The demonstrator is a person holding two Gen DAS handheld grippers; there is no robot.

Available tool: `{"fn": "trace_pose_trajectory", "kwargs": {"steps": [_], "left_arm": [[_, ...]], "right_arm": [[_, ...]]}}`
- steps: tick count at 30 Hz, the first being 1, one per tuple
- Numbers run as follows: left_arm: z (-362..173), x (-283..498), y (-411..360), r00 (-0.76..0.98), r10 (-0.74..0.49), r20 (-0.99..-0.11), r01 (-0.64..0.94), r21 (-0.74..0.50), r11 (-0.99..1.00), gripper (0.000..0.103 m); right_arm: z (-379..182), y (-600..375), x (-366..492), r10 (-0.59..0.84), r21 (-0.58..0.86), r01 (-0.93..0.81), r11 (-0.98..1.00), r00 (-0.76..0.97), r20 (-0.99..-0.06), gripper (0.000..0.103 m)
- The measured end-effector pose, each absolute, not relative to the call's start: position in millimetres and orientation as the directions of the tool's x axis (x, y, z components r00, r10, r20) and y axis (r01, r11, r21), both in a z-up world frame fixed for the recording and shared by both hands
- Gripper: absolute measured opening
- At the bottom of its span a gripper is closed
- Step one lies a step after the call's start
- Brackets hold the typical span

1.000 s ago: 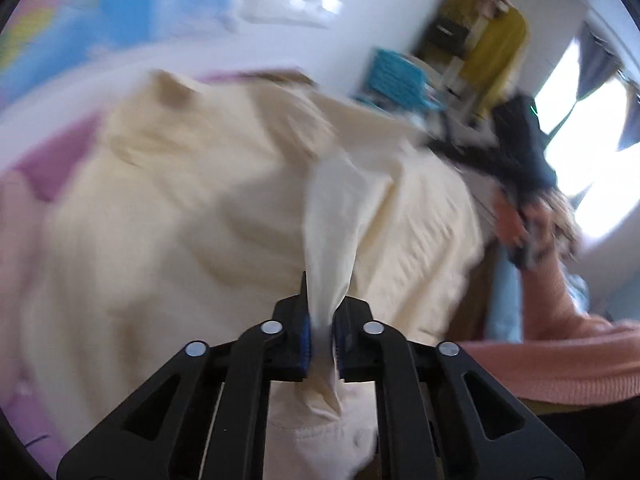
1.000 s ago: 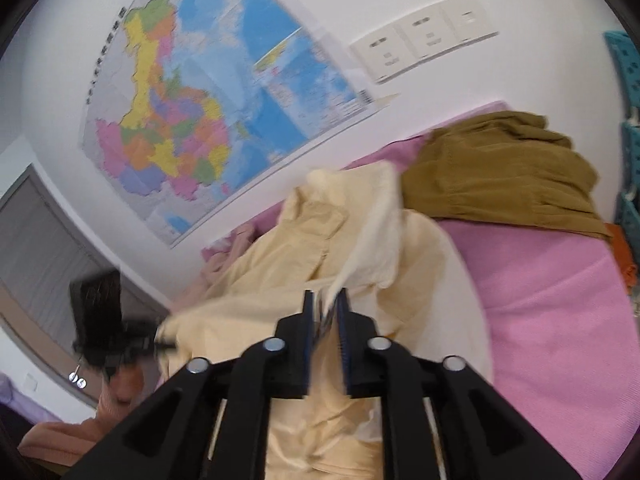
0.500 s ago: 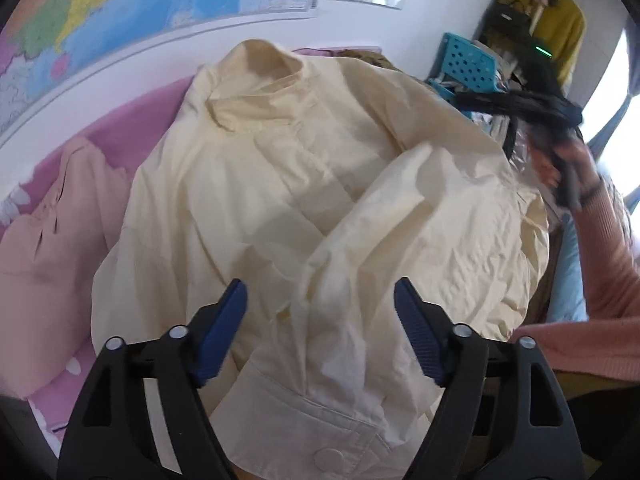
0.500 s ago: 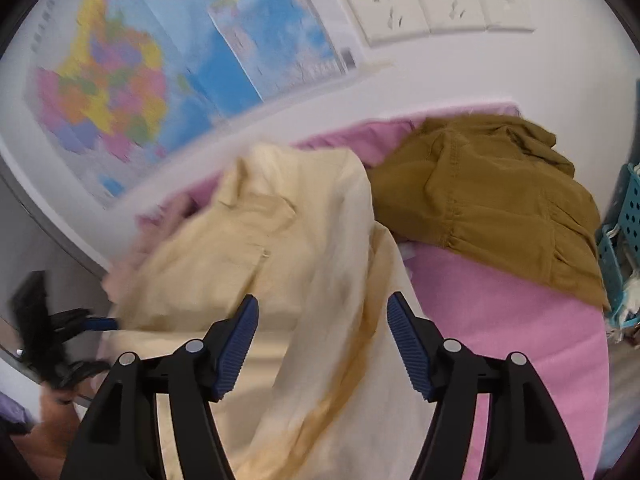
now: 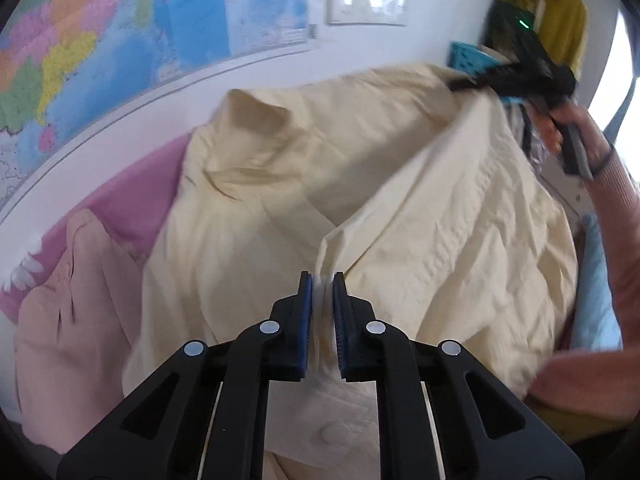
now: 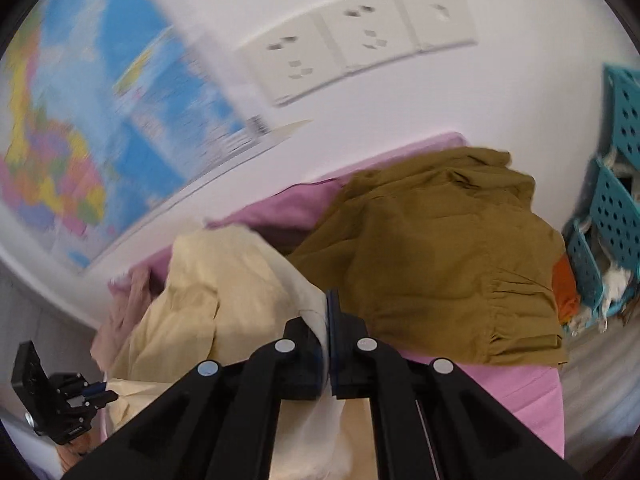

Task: Fold large clothes

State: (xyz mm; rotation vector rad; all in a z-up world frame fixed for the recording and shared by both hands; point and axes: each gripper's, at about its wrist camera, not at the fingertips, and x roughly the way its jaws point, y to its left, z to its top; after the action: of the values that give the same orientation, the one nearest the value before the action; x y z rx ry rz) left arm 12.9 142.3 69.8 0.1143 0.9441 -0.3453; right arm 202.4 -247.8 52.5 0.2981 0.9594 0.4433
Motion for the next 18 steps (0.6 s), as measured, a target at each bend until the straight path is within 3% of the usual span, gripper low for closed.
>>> {"fn": "trace_pose_trajectory", "kwargs": {"steps": [4, 6, 7, 9, 10, 13, 15, 18], "left_arm": [[45.1, 55.4, 156.7, 0.499, -0.197, -0.844, 0.264, -0.069, 0.962, 0.015], [27.2, 71.5, 162.7, 0.466, -0.175, -0.867, 0.226, -0.075, 0.971, 0.023], [16.8, 77.9, 166.2, 0.428, -0.191, -0.883, 0.222, -0.102, 0.97, 0.028], [7.4, 81.1, 174.3, 0.401, -0.216, -0.89, 0.219, -0.136, 0.966, 0.055], [6.4, 80.8, 176.1, 0.4, -0.217, -0.891, 0.219, -0.137, 0.966, 0.06], [7.1, 72.0, 186.5, 0.392, -0.281, -0.876, 0.252, -0.191, 0.949, 0.068], [6.9, 63.4, 189.1, 0.384, -0.313, -0.869, 0.284, -0.212, 0.935, 0.08], [8.4, 48.7, 186.7, 0.375, -0.327, -0.867, 0.334, -0.202, 0.921, 0.081]], "right_arm": [[24.4, -252.0, 227.9, 0.453, 0.437, -0.153, 0.886, 0.484, -0.749, 0.003], [9.5, -255.5, 235.5, 0.444, 0.447, -0.114, 0.887, 0.48, -0.757, 0.004], [4.7, -255.3, 238.6, 0.452, 0.463, -0.1, 0.881, 0.467, -0.76, 0.006], [1.2, -254.9, 238.7, 0.479, 0.488, -0.109, 0.866, 0.456, -0.75, 0.008], [3.1, -254.6, 235.6, 0.485, 0.487, -0.122, 0.865, 0.455, -0.747, 0.015], [13.5, -257.3, 219.7, 0.509, 0.49, -0.173, 0.855, 0.463, -0.726, 0.07], [19.2, -257.2, 207.0, 0.549, 0.503, -0.23, 0.833, 0.451, -0.704, 0.074], [22.1, -247.1, 188.6, 0.595, 0.51, -0.307, 0.804, 0.409, -0.692, 0.074]]}}
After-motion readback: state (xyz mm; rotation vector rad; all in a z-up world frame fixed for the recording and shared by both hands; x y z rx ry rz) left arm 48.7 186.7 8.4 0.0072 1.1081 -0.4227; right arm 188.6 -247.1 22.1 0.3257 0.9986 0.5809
